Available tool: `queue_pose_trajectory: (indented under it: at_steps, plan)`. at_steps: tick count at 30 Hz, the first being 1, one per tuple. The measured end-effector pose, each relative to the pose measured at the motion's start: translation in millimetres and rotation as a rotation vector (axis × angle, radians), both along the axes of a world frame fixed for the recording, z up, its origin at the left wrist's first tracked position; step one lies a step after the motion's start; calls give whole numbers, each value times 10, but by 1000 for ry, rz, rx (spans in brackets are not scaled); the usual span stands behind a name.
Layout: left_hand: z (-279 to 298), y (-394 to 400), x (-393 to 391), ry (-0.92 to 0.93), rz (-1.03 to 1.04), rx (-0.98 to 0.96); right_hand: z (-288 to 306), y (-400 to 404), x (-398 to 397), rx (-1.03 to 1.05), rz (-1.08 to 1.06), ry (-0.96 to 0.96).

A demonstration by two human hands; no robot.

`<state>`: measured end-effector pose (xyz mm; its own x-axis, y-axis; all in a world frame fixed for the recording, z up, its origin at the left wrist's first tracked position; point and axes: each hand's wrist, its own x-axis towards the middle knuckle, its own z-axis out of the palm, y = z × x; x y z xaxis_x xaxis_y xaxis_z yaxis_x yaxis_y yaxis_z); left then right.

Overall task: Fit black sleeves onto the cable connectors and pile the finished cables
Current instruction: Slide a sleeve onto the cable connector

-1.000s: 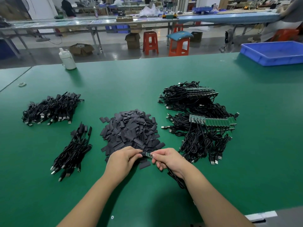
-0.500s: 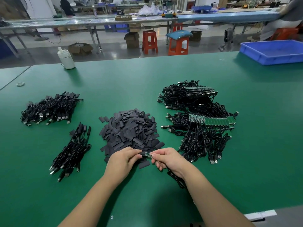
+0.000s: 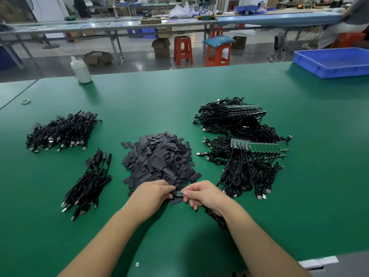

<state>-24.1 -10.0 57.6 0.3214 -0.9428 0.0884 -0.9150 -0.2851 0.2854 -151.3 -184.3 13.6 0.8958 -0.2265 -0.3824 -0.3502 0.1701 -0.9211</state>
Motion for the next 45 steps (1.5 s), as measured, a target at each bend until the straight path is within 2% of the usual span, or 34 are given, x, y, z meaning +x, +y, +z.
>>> queue_pose_trajectory:
  at_steps: [7,17,25,30,38,42,45]
  plan:
    - [17,-101,-18,89,36,23,2,-16,-24,55,-40,-20]
    - [-16,-113,-70,-68,21,94,-9,-30,-25,63,-27,-10]
    - [-63,-141,-94,-5,31,102,-2,11,-12,31,22,-12]
    - [-67,-181,-162,22,57,54,-15,23,-17,36,3,-33]
    - [-63,-121,-234,194,109,-203,-8,10,-6,69,-8,-30]
    - [-73,-129,-259,185,146,-247,4,2,3,92,-25,-7]
    - [-62,-131,-260,162,131,-190,12,-15,-5,84,-3,15]
